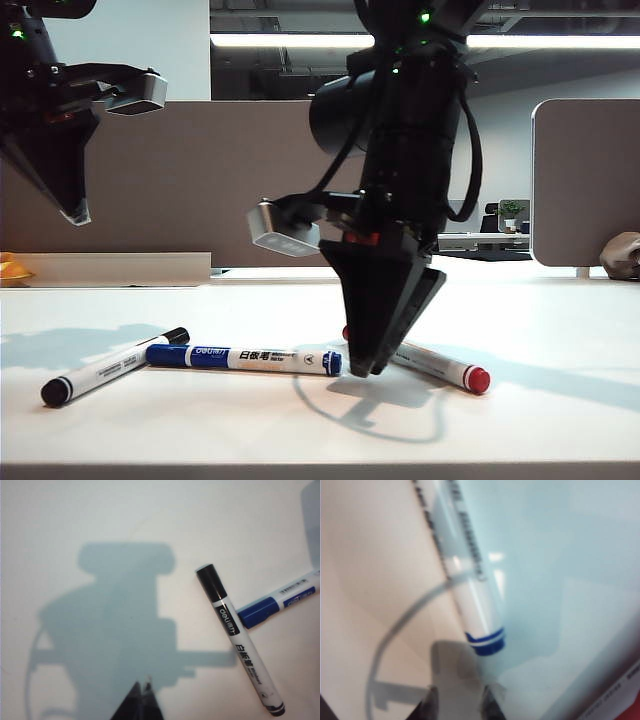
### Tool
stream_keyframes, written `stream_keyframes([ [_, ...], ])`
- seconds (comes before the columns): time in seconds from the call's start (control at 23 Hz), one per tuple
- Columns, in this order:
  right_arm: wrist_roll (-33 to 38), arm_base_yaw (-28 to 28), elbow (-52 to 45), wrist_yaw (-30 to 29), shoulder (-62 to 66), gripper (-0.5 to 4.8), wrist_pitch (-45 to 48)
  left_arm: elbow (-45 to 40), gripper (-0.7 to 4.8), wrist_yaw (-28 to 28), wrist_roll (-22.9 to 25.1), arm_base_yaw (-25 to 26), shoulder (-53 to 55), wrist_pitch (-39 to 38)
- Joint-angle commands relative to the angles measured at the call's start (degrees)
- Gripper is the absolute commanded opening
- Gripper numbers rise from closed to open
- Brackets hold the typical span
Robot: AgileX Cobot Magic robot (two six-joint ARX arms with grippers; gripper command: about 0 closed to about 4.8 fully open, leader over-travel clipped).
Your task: Pick up the markers one by one and line them up horizontally in a straight line on the table.
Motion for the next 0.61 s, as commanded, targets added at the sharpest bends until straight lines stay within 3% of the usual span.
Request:
stream_keyframes([
  [0.04, 0.11, 0.42, 1.14, 2.23, -1.16, 1.27, -0.15, 0.15, 0.10, 0.04, 0.24, 0.09, -0.17, 0.48],
  [0.17, 0.11, 0.44, 3.72, 8.13, -2.23, 1.72, -0.11, 0.15, -0.06, 0.07, 0.24, 0.09, -0.17, 0.98],
  [0.61, 0.33, -0.37, 6.60, 8.09, -1.86, 1.72, 0.24, 0.15, -0.06, 0.31, 0.22, 0.09, -0.17, 0.55],
])
